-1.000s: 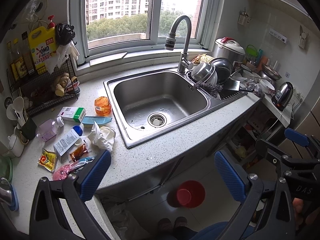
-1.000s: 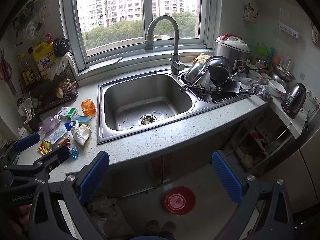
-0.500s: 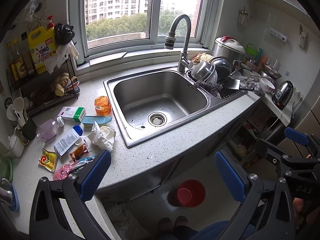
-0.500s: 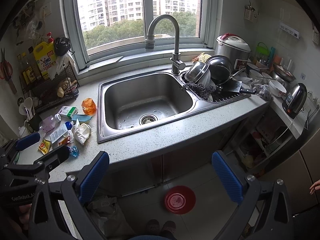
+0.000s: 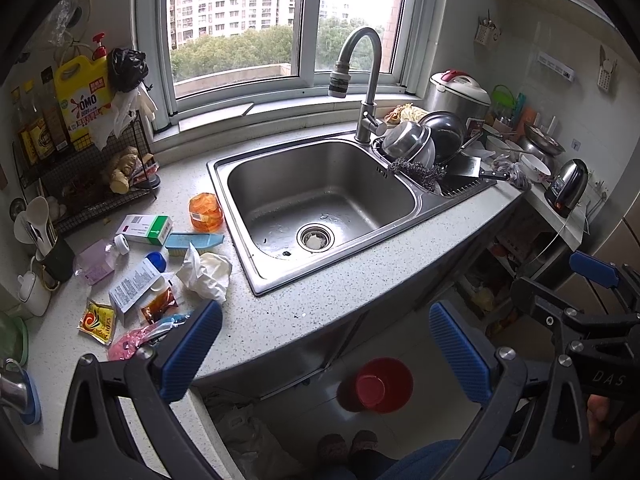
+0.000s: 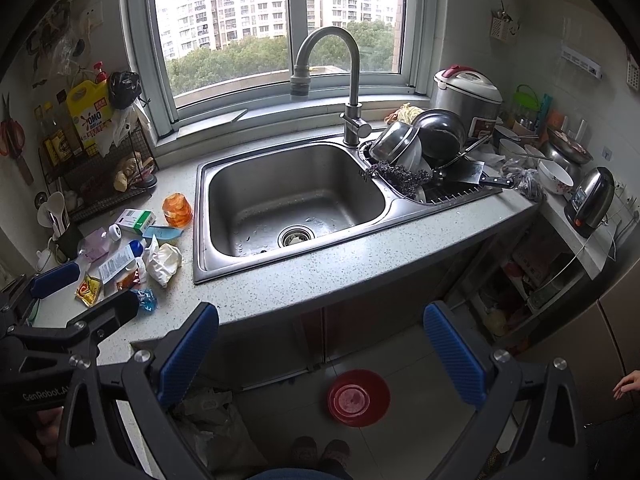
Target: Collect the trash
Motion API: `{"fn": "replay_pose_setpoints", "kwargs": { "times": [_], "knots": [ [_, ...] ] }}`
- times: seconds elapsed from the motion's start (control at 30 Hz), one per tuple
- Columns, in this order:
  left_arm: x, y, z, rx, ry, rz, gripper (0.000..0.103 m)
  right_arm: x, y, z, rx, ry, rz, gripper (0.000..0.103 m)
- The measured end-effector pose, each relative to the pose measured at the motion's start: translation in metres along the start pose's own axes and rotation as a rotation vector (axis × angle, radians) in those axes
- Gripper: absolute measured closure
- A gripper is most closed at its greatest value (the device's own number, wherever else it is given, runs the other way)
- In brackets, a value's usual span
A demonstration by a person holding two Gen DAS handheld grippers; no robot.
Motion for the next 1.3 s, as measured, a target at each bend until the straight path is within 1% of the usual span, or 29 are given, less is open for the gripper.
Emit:
{"fn": "replay_pose_setpoints", "kwargs": {
  "times": [0.1, 0.27, 0.4, 0.53, 0.63, 0.8, 1.0, 1.17, 1.3],
  "knots": [
    [-0.002, 0.001, 0.003, 0.0, -0.02, 0.01, 0.0, -0.001, 0.001, 0.005, 0.001, -0.019, 0.008, 0.0],
    [-0.009, 0.002, 0.007, -0.001, -0.072, 0.045, 0.0, -0.005, 0.01, 0.016, -0.005, -0.059, 0.058, 0.0],
    [-0.025, -0.004, 0.006, -0.008, -0.124, 0.122, 0.0, -0.016, 0.02, 0.025, -0.01, -0.122, 0.13, 0.0],
    [-0.054, -0.014, -0.006, -0.029, -0.207, 0.214, 0.0, -0.039, 0.034, 0.034, -0.023, -0.224, 0.239, 0.0],
    [-0.081, -0.025, -0.024, -0.052, -0.28, 0.297, 0.0, -0.064, 0.046, 0.04, -0.045, -0.315, 0.316, 0.0],
    [-0.126, -0.039, -0.056, -0.086, -0.413, 0.384, 0.0, -0.111, 0.07, 0.043, -0.095, -0.443, 0.424, 0.0],
    [-0.181, -0.041, -0.09, -0.123, -0.537, 0.49, 0.0, -0.182, 0.105, 0.036, -0.164, -0.585, 0.513, 0.0],
    [-0.233, -0.029, -0.113, -0.157, -0.647, 0.529, 0.0, -0.243, 0.132, 0.023, -0.237, -0.703, 0.569, 0.0],
    [-0.264, -0.016, -0.129, -0.176, -0.723, 0.517, 0.0, -0.291, 0.153, 0.008, -0.303, -0.808, 0.603, 0.0]
  ]
}}
Point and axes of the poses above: each gripper's, at about its wrist camera, not at the fingertips, and y roughly the way its jaws point, x to its right, z to its top, the point moved 2 cm from there along y, roughly the way its jaws point, and after that the axes turned 12 degrees about y, right-handed, at the moved point
